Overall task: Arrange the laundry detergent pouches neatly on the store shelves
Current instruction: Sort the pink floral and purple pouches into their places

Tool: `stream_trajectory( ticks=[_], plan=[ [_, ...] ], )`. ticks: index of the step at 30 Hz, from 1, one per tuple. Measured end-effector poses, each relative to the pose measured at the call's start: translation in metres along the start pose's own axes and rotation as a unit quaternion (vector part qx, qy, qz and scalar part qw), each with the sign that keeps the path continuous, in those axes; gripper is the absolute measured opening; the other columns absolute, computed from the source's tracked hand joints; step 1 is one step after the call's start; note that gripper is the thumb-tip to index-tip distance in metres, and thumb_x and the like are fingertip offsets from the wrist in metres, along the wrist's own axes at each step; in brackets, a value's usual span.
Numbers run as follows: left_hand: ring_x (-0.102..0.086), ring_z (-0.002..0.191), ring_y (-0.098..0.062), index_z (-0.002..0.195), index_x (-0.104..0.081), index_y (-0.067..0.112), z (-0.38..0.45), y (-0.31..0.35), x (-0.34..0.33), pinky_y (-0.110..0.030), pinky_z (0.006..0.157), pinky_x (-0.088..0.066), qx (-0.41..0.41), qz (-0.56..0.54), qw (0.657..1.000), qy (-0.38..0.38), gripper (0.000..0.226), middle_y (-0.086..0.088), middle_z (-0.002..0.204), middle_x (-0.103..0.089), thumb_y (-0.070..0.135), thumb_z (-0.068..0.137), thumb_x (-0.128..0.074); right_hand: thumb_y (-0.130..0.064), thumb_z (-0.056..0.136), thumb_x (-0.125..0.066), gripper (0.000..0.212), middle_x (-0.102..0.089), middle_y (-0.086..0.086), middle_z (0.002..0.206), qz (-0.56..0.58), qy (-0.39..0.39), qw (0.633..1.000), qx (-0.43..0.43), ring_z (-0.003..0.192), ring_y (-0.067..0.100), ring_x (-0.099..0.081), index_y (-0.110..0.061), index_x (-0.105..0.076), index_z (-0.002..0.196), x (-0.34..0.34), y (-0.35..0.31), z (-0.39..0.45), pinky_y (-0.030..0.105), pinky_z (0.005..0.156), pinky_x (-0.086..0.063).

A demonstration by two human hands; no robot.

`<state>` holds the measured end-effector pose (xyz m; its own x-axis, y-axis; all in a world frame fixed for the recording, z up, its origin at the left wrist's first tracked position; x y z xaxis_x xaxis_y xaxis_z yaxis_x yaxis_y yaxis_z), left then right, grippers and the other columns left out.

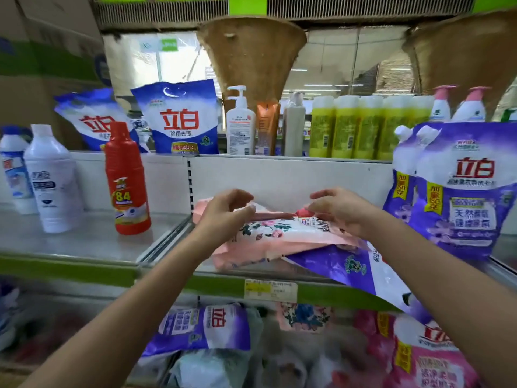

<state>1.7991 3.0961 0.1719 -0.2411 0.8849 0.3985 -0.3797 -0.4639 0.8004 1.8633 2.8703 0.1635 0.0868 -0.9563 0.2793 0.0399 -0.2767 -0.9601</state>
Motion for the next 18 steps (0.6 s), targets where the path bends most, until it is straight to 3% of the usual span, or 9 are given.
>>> stream_trajectory(
  ticks=[3, 6, 8, 12, 15, 18],
  plan=[
    [-0.058, 0.112, -0.015, 0.125, -0.058, 0.017, 0.019, -0.011, -0.01, -0.029, 0.096, -0.047, 0.021, 0.007, 0.999, -0.049, 0.039, -0.003, 0.123, -0.062, 0.02, 0.088, -0.066, -0.005, 0.074, -0.08, 0.037, -0.068, 0.013, 0.109, -0.113, -0.022, 0.993, 0.012, 0.105, 0.026, -0.064, -0.016, -0.065, 0.106, -0.004, -0.001, 0.012, 0.043, 0.1, -0.049],
    [-0.05, 0.124, -0.016, 0.134, -0.051, 0.02, 0.036, -0.017, -0.023, -0.028, 0.1, -0.041, 0.037, 0.038, 0.993, -0.105, 0.052, -0.005, 0.137, -0.053, 0.025, 0.086, -0.069, -0.004, 0.08, -0.075, 0.032, -0.069, 0.006, 0.101, -0.165, -0.053, 0.984, 0.052, 0.085, 0.012, -0.063, -0.008, -0.067, 0.111, -0.007, -0.009, 0.015, 0.017, 0.076, -0.05],
    [-0.047, 0.128, -0.015, 0.137, -0.049, 0.022, 0.045, -0.02, -0.03, -0.026, 0.101, -0.038, 0.04, 0.086, 0.987, -0.127, 0.059, -0.002, 0.141, -0.05, 0.03, 0.083, -0.072, -0.003, 0.08, -0.075, 0.024, -0.069, 0.006, 0.086, -0.176, -0.048, 0.979, 0.087, 0.071, 0.009, -0.061, -0.003, -0.07, 0.103, -0.006, -0.017, 0.018, 0.01, 0.06, -0.049],
    [-0.056, 0.11, -0.012, 0.133, -0.054, 0.024, 0.057, -0.026, -0.034, -0.022, 0.087, -0.042, 0.044, 0.188, 0.968, -0.163, 0.057, 0.003, 0.128, -0.059, 0.039, 0.082, -0.073, 0.008, 0.077, -0.071, 0.012, -0.07, 0.02, 0.08, -0.148, -0.031, 0.978, 0.142, 0.065, 0.025, -0.064, 0.0, -0.07, 0.085, -0.007, -0.028, 0.026, 0.033, 0.069, -0.057],
    [-0.059, 0.092, -0.009, 0.12, -0.063, 0.026, 0.065, -0.021, -0.035, -0.021, 0.073, -0.044, 0.003, 0.271, 0.95, -0.156, 0.039, 0.005, 0.112, -0.068, 0.033, 0.083, -0.071, 0.009, 0.077, -0.07, 0.017, -0.069, 0.012, 0.067, -0.158, -0.029, 0.971, 0.179, 0.057, 0.018, -0.064, -0.007, -0.069, 0.073, -0.007, -0.044, 0.036, 0.032, 0.064, -0.057],
    [-0.064, 0.089, -0.014, 0.114, -0.066, 0.026, 0.075, -0.014, -0.029, -0.03, 0.08, -0.051, -0.043, 0.304, 0.946, -0.1, 0.026, 0.002, 0.104, -0.072, 0.025, 0.088, -0.066, 0.009, 0.077, -0.07, 0.016, -0.069, 0.013, 0.066, -0.158, -0.036, 0.96, 0.228, 0.055, 0.015, -0.064, -0.006, -0.07, 0.072, -0.006, -0.07, 0.037, 0.03, 0.063, -0.056]
  ],
)
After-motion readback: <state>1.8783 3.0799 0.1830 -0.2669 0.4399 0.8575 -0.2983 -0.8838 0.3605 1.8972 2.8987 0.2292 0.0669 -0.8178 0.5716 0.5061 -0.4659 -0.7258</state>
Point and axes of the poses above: each hand's wrist, its own z-axis towards the middle knuckle, its own x-axis out of the back of the hand, y = z × x, the point moved 7 cm from there along z, towards the middle knuckle
